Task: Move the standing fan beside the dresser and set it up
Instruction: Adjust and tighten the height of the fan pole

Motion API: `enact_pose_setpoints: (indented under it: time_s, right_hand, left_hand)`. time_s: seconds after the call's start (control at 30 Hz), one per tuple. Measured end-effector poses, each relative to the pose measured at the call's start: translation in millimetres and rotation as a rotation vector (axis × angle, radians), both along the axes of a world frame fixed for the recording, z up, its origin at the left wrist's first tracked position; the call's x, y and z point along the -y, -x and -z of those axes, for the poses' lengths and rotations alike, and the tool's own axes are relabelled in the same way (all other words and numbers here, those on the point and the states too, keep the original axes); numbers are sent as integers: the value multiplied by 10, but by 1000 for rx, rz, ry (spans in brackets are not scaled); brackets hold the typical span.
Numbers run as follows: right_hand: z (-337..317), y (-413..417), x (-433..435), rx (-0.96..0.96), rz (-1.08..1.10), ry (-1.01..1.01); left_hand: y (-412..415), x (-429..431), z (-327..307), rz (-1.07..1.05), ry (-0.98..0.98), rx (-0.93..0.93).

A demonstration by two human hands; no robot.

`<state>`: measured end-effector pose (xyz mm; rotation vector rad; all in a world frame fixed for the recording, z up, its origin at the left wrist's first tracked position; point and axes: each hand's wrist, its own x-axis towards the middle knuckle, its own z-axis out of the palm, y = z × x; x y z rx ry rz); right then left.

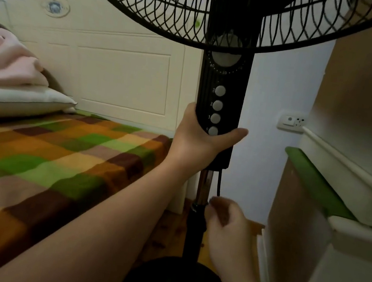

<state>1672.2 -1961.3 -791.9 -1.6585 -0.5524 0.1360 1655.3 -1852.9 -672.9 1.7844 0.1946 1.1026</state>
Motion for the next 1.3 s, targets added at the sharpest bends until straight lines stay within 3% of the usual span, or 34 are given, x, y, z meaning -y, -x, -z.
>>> enact_pose_setpoints:
  time_s: [0.1, 0.27, 0.53, 0.7, 0.83, 1.3]
  right_hand:
    - [152, 53, -142, -5, -14, 103]
    - [198, -8, -395, -101, -51, 70]
    - [377, -77, -687, -19, 218, 6]
    - [426, -101, -728, 19, 280, 43]
    - [415, -112, -729, -6, 279, 48]
    - [407, -229, -621, -12, 74, 17]
  left_hand:
    - [-1, 23, 13, -7, -2, 9]
    - [-13, 6, 22, -7, -8, 11]
    - [27, -25, -23, 67, 12, -19]
    - [92, 17, -452, 118, 48, 105]
    - [-34, 49, -659, 14, 26, 150]
    - [-126, 1, -623, -8, -32, 206]
